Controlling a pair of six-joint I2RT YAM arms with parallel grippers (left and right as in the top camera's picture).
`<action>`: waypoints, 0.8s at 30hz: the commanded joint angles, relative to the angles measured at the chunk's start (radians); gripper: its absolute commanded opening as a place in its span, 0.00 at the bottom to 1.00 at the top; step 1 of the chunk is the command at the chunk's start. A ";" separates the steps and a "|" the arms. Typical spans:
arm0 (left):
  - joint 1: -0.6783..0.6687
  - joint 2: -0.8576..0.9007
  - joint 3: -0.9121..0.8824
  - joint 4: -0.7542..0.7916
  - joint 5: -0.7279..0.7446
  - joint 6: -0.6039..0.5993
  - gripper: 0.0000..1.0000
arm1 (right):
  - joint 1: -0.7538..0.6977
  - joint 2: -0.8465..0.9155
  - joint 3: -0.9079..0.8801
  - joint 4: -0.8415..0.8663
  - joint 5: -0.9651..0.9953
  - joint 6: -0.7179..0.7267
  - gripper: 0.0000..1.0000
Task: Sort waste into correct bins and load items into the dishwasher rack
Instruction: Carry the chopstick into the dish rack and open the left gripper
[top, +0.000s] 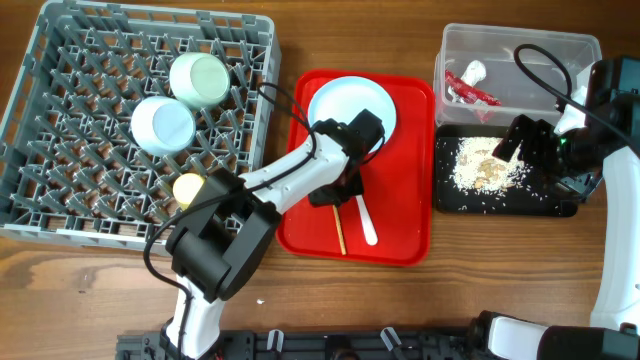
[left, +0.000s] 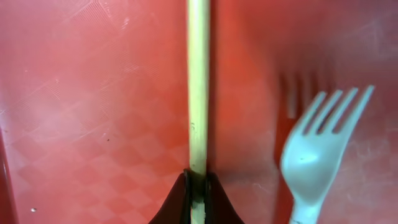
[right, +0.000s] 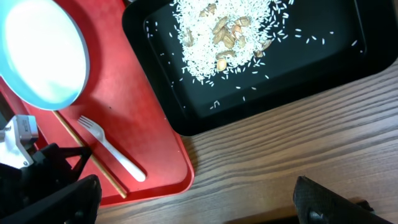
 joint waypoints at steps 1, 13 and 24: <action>0.012 -0.061 0.028 -0.005 -0.003 0.013 0.04 | 0.000 -0.017 0.019 -0.005 0.014 -0.019 1.00; 0.278 -0.492 0.028 -0.066 -0.051 0.595 0.04 | 0.000 -0.017 0.019 -0.004 0.014 -0.020 1.00; 0.472 -0.391 0.020 -0.029 -0.051 0.840 0.04 | 0.000 -0.017 0.019 -0.004 0.014 -0.020 1.00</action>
